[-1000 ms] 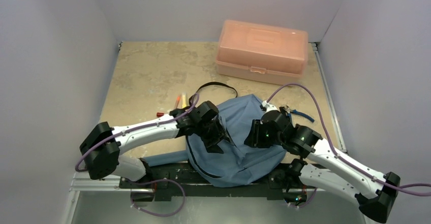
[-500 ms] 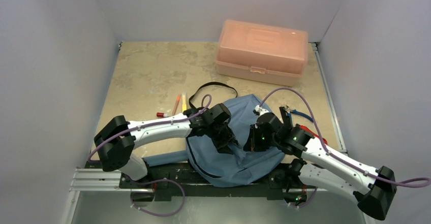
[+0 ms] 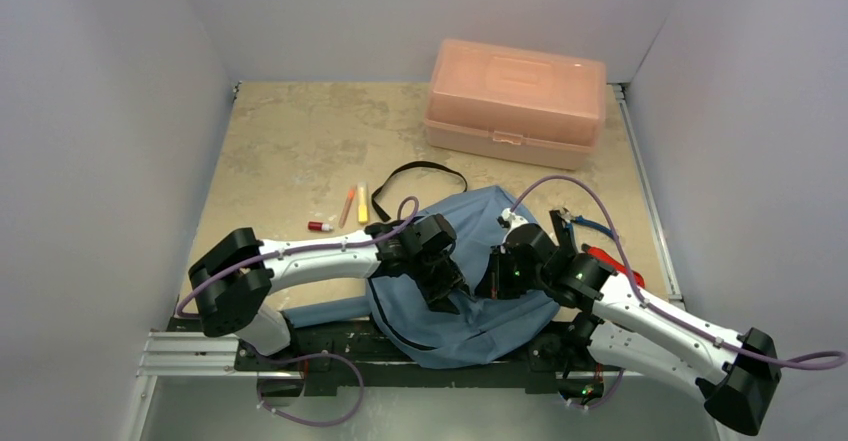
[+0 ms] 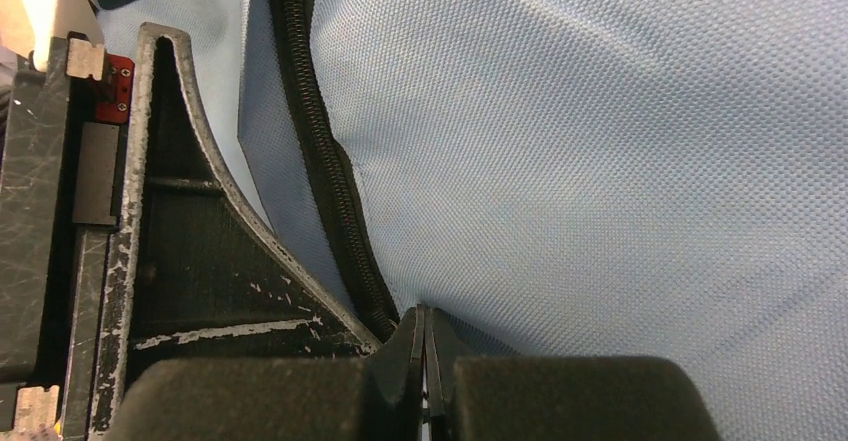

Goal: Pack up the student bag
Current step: Adjust the student bag at the center of the board.

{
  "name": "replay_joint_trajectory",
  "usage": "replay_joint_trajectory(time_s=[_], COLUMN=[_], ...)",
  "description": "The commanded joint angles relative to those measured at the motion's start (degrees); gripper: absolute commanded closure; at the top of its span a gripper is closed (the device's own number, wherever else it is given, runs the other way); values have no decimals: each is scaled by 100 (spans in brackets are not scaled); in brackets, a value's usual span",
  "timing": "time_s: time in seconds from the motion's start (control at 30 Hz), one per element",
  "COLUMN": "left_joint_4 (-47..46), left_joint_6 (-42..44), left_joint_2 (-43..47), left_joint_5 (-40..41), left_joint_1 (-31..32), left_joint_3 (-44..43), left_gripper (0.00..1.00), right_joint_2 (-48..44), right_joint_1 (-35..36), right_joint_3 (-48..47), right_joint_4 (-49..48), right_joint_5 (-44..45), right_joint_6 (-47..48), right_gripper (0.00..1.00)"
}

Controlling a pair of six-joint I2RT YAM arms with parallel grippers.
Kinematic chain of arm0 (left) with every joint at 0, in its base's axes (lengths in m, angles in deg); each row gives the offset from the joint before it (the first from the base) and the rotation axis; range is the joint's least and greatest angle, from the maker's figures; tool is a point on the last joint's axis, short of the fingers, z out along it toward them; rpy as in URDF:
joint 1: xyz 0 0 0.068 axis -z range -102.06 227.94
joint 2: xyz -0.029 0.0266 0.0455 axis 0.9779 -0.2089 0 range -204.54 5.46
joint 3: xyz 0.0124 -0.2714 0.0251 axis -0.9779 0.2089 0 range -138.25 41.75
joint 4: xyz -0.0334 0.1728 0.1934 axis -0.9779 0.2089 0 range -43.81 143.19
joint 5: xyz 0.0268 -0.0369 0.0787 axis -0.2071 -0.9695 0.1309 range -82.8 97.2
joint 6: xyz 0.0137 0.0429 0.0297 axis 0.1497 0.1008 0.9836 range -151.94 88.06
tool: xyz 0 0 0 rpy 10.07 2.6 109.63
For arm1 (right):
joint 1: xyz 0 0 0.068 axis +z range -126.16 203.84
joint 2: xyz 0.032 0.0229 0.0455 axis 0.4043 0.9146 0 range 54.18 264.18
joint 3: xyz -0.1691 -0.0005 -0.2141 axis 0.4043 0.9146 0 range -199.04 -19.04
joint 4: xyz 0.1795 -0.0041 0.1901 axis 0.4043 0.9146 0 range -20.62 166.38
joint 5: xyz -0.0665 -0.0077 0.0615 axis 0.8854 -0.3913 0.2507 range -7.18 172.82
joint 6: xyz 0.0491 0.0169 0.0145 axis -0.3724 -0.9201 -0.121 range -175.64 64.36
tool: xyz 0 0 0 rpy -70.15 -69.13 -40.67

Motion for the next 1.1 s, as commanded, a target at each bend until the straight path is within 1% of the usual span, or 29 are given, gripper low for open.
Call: replay_joint_trajectory(time_s=[0.0, 0.03, 0.07, 0.13, 0.2, 0.27, 0.37, 0.4, 0.43, 0.53, 0.57, 0.67, 0.77, 0.83, 0.9, 0.97, 1.07], left_joint_4=[90, -37, -129, -311, -486, -619, -1482, -1922, -2271, -3415, -3591, -3481, -3556, -3715, -3743, -3758, -3875], left_joint_6=[-22, -54, -58, 16, 200, 600, 1197, 1430, 1564, 1604, 1604, 1619, 1555, 1554, 1568, 1575, 1500], left_joint_2=[11, 3, -2, 13, 89, 232, 503, 578, 639, 864, 938, 1100, 1152, 1162, 1162, 1162, 1203], left_joint_5=[156, 137, 161, 245, 327, 439, 614, 632, 664, 834, 902, 1007, 1022, 1030, 1009, 980, 999], left_joint_1=[0, -21, -31, -29, -29, -34, -34, -34, -34, -33, -34, -34, -42, -47, -50, -51, -51], left_joint_3=[28, 92, 153, 310, 473, 626, 1036, 1199, 1339, 1908, 2038, 2126, 2229, 2297, 2311, 2330, 2436], left_gripper=[55, 57, 62, 79, 99, 100, 100, 100, 100, 100, 100, 100, 100, 100, 100, 100, 100], right_joint_2=[-28, -21, -25, -42, -59, -98, -156, -189, -224, -312, -331, -353, -159, 16, 94, 142, 219], right_joint_1=[-12, -12, -13, -12, -12, -12, -13, -12, -12, -12, -12, -4, -3, -3, -1, -3, 0], right_joint_3=[35, 55, 67, 69, 77, 62, -3, -30, -55, -33, -33, -54, 3, 44, 72, 71, 78], right_joint_4=[-148, -149, -143, -117, -125, -94, -144, -191, -215, -412, -453, -662, -867, -997, -935, -867, -888], right_joint_5=[-34, -39, -33, -13, -157, -142, -368, -407, -440, -852, -917, -1141, -1298, -1437, -1229, -1019, -876], right_joint_6=[87, 92, 99, 120, 133, 118, 365, 536, 616, 777, 801, 912, 919, 941, 944, 1004, 1033], right_gripper=[100, 100, 100, 100, 100, 100, 100, 98, 93, 82, 81, 76, 77, 79, 80, 76, 75])
